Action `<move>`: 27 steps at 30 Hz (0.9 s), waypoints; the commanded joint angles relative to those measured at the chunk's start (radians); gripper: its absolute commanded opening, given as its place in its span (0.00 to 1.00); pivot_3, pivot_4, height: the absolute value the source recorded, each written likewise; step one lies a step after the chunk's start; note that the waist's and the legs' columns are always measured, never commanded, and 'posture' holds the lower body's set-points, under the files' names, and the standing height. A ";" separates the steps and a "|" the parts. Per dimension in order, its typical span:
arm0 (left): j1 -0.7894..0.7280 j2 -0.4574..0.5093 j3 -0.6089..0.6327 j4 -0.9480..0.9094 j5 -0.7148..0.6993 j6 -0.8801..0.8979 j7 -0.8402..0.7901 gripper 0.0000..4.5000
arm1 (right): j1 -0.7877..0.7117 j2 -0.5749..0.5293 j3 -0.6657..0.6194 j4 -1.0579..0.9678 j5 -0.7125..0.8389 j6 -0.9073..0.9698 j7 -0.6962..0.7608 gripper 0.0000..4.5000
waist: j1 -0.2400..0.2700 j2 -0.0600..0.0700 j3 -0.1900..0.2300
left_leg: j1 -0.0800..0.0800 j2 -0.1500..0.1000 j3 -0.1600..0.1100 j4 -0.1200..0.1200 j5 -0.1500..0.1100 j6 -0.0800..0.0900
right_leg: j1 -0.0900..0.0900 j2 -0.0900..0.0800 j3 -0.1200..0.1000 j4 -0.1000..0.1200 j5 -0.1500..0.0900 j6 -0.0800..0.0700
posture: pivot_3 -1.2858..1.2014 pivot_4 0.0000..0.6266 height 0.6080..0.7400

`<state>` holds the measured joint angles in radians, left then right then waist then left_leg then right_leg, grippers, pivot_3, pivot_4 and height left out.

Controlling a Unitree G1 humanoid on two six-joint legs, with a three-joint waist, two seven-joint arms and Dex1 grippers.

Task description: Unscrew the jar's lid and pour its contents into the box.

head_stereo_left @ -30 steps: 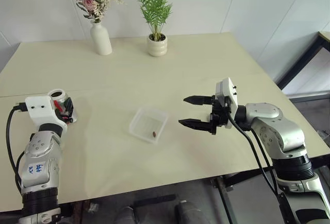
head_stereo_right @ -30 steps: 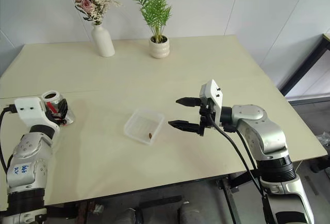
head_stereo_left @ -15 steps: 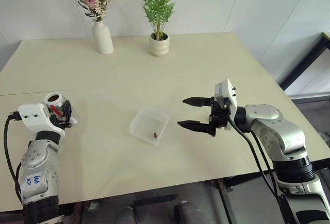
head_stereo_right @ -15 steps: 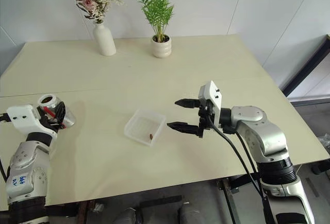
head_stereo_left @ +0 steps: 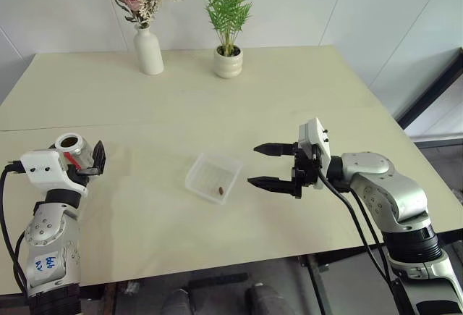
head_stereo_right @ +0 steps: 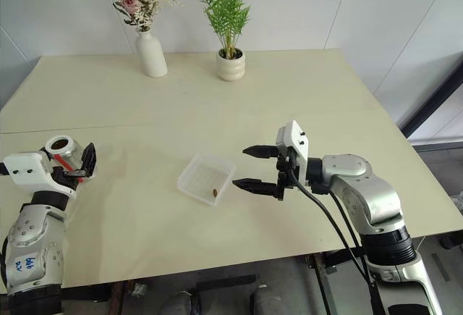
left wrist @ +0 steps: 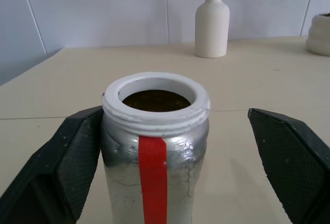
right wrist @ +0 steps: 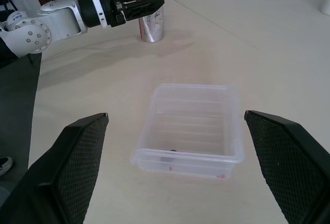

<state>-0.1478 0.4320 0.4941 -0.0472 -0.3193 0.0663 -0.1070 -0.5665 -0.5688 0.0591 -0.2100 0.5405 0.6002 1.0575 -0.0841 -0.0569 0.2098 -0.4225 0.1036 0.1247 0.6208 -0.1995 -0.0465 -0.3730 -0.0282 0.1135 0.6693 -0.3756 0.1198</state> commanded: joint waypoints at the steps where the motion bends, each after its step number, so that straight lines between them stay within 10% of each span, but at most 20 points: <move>1: 0.018 0.005 0.036 -0.062 -0.003 -0.023 0.003 0.99 | -0.011 -0.004 -0.012 -0.013 0.015 -0.015 0.008 1.00 | -0.001 0.000 0.000 | 0.000 0.000 0.000 -0.001 0.000 0.000 | 0.000 0.000 0.000 -0.001 0.000 0.000 | 0.52 0.24 1.00; 19: 0.131 0.159 0.157 -0.364 -0.113 0.058 -0.135 0.99 | -0.044 -0.045 -0.043 0.061 0.007 -0.045 0.059 1.00 | -0.001 0.000 0.000 | 0.000 0.000 0.001 -0.006 0.000 -0.002 | 0.000 0.000 -0.001 -0.008 0.000 -0.001 | 0.52 0.24 1.00; 27: -0.018 0.362 -0.092 -0.402 -0.225 0.110 -0.503 0.99 | -0.025 -0.105 -0.128 0.049 0.021 -0.112 0.084 1.00 | 0.002 0.001 0.000 | 0.000 0.000 0.001 -0.009 0.000 -0.003 | 0.001 -0.001 -0.002 -0.010 -0.001 -0.002 | 0.52 0.24 1.00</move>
<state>-0.1592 0.7804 0.4478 -0.4272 -0.5028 0.1627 -0.5273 -0.5974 -0.6568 -0.0168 -0.1267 0.5402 0.5219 1.1255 -0.0819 -0.0559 0.2095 -0.4225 0.1033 0.1263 0.6116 -0.1994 -0.0502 -0.3727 -0.0294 0.1117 0.6595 -0.3763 0.1177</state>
